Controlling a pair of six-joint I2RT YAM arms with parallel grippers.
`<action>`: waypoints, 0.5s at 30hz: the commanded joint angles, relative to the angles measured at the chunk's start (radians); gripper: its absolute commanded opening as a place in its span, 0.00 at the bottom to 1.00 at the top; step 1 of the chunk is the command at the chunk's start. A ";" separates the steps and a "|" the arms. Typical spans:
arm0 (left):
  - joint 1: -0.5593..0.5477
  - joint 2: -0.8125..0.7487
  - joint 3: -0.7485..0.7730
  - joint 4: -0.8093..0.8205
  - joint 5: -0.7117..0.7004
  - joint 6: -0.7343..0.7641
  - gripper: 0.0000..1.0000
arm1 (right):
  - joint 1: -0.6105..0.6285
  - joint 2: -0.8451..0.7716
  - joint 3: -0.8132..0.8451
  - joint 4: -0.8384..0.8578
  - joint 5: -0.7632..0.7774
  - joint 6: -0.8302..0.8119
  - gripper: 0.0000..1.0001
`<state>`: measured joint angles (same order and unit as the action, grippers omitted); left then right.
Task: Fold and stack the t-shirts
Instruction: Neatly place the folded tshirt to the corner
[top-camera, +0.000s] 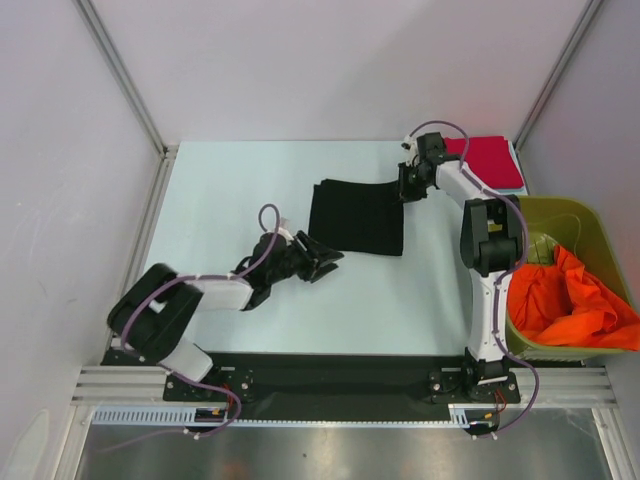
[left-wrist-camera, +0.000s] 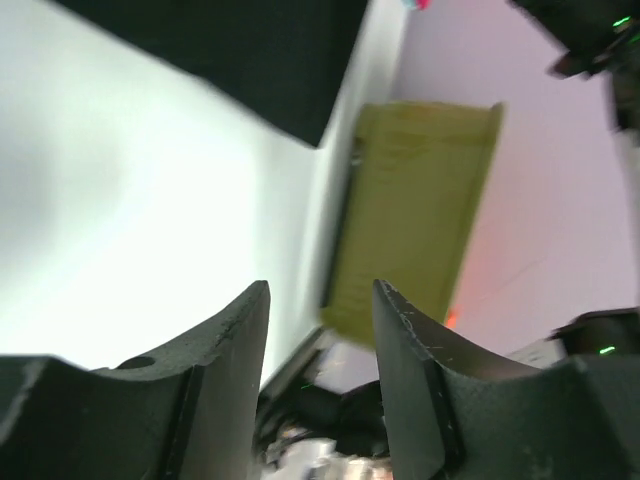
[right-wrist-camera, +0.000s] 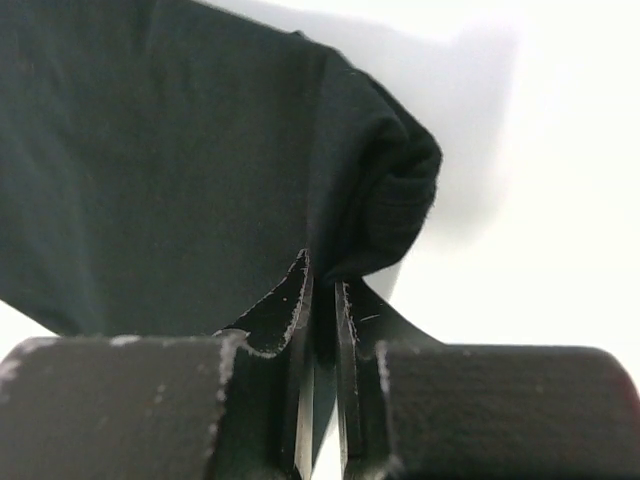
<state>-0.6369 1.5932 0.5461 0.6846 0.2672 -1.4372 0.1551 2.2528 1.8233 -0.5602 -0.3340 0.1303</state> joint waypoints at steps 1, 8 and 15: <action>0.039 -0.157 -0.043 -0.277 0.069 0.265 0.51 | -0.029 -0.119 0.093 -0.132 0.119 -0.172 0.00; 0.062 -0.306 -0.021 -0.461 0.058 0.437 0.51 | -0.083 -0.098 0.398 -0.319 0.189 -0.322 0.00; 0.072 -0.277 -0.009 -0.418 0.113 0.442 0.51 | -0.095 -0.114 0.491 -0.320 0.317 -0.520 0.00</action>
<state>-0.5751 1.3098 0.5114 0.2584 0.3359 -1.0447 0.0612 2.1941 2.2742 -0.8680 -0.1028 -0.2504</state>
